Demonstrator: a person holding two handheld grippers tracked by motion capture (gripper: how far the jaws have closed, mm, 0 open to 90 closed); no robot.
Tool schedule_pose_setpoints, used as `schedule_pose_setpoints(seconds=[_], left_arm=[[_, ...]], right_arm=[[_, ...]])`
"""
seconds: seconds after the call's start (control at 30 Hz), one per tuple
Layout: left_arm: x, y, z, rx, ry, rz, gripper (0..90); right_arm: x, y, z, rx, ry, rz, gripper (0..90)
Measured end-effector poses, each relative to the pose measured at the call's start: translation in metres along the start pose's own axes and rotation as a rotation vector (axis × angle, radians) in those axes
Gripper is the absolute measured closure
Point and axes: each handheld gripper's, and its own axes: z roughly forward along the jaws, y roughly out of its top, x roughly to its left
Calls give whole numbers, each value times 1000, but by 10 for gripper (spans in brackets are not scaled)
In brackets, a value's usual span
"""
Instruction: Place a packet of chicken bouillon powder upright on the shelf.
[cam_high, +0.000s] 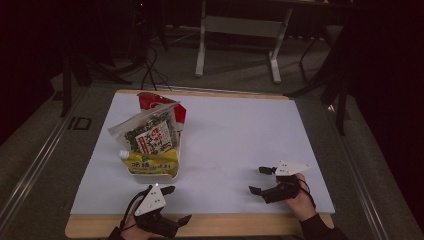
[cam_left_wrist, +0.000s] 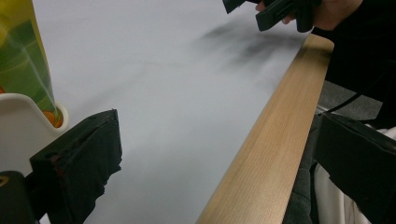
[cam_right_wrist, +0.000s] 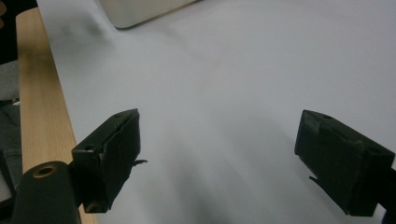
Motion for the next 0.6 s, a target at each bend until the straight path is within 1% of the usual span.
schedule_pose_setpoints(seconds=[0.13, 0.27, 0.5, 0.6], left_arm=[[0, 0, 0, -2, 1, 0, 27], [0, 0, 0, 1, 0, 1, 27], [0, 0, 0, 1, 1, 1, 27], [0, 0, 0, 0, 0, 2, 27]], right_arm=[[0, -3, -1, 0, -11, 1, 140], [-2, -3, -1, 8, -23, -17, 140], [-6, -3, -4, -9, -33, -9, 141], [-6, -3, -2, -6, -31, -6, 140]])
